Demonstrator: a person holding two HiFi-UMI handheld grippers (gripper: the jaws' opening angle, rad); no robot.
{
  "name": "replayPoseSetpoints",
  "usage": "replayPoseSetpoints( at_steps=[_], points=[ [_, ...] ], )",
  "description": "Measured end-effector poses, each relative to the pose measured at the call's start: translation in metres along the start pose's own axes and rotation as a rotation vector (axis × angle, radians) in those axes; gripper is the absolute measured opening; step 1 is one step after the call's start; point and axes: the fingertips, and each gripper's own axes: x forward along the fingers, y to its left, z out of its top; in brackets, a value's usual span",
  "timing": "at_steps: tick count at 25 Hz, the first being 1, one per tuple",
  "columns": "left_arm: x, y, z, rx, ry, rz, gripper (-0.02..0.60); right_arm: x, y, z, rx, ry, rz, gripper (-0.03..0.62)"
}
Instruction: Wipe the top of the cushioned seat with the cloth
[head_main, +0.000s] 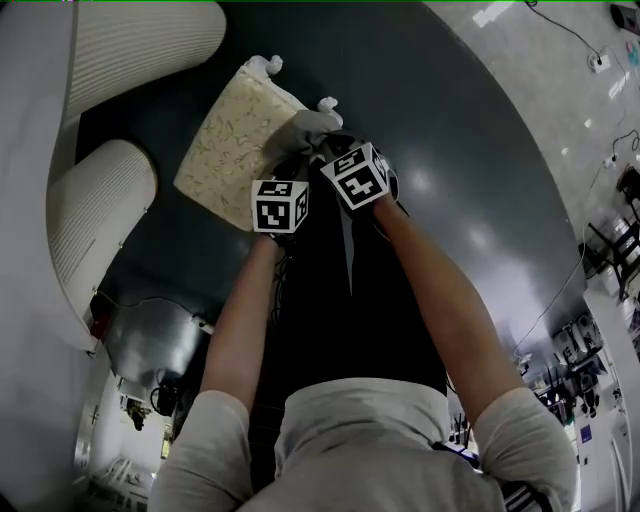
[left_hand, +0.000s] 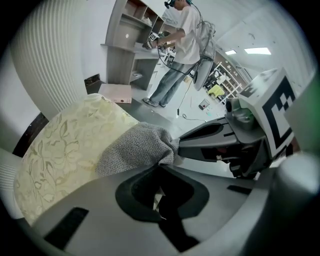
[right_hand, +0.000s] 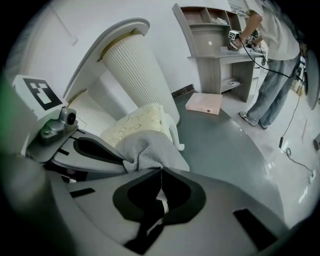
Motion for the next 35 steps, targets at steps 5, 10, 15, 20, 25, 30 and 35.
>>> replayPoseSetpoints(
  at_steps=[5, 10, 15, 20, 25, 30, 35],
  points=[
    [-0.001, 0.013, 0.016, 0.022, 0.007, -0.01, 0.018, 0.004, -0.002, 0.014, 0.031, -0.008, -0.012, 0.014],
    [-0.001, 0.022, 0.034, 0.049, 0.02, -0.029, 0.018, 0.009, -0.007, 0.03, 0.061, -0.009, -0.021, 0.014],
    [-0.003, 0.036, 0.049, 0.062, 0.027, -0.039, 0.018, 0.015, -0.006, 0.048, 0.094, -0.024, -0.026, 0.014],
    [-0.006, 0.056, 0.06, 0.072, 0.043, -0.044, 0.018, 0.024, -0.001, 0.065, 0.116, -0.025, -0.028, 0.014],
    [-0.007, 0.064, 0.072, 0.082, 0.044, -0.063, 0.018, 0.033, -0.004, 0.08, 0.135, -0.04, -0.044, 0.014],
    [-0.011, 0.08, 0.083, 0.079, 0.035, -0.071, 0.018, 0.042, 0.0, 0.096, 0.161, -0.052, -0.061, 0.014],
    [-0.016, 0.1, 0.096, 0.078, 0.027, -0.059, 0.018, 0.048, 0.005, 0.115, 0.156, -0.052, -0.06, 0.014]
  ],
)
